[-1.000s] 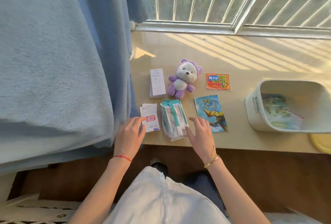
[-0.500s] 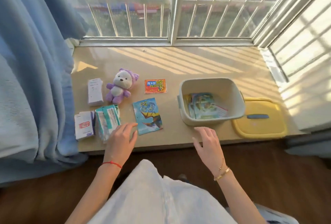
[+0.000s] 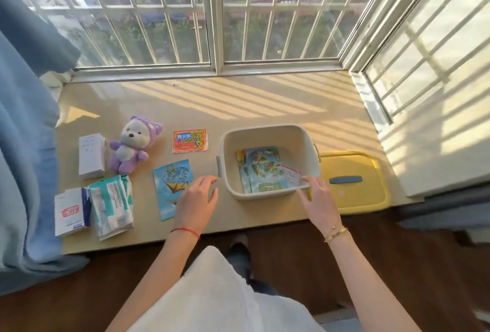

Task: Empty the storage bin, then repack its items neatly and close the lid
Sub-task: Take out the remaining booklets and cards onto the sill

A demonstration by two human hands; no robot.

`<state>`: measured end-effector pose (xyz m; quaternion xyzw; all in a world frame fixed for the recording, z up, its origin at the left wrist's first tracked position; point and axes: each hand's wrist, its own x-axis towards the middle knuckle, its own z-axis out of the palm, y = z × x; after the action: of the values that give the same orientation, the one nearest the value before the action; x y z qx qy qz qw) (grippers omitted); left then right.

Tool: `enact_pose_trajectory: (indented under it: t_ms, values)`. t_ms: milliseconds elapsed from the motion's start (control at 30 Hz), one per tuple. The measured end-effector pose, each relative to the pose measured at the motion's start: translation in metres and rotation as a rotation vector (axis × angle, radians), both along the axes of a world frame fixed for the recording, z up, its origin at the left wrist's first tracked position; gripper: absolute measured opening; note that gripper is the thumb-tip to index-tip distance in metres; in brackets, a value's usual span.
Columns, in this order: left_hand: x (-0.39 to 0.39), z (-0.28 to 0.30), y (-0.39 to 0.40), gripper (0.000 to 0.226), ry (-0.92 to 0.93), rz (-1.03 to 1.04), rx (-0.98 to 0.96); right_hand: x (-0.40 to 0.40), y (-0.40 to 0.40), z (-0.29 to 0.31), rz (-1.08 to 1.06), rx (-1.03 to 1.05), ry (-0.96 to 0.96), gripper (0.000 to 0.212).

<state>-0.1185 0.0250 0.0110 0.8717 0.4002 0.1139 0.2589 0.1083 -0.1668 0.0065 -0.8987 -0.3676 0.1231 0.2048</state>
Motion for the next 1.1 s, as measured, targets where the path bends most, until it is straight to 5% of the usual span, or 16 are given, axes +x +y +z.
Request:
enact_pose_trajectory:
  t_ms: [467,867,1100]
  values:
    - [0.147,-0.082,0.051,0.032,0.172,0.019,-0.188,0.116,0.092,-0.081,0.044,-0.201,0.161,0.036]
    - [0.222,-0.201,0.049,0.056,0.409,0.262,-0.461,0.173,0.145,-0.200,0.031,-0.323,0.388,0.041]
    - [0.234,-0.236,0.043,0.059,0.294,0.416,-0.503,0.179,0.150,-0.226,0.048,-0.275,0.328,0.036]
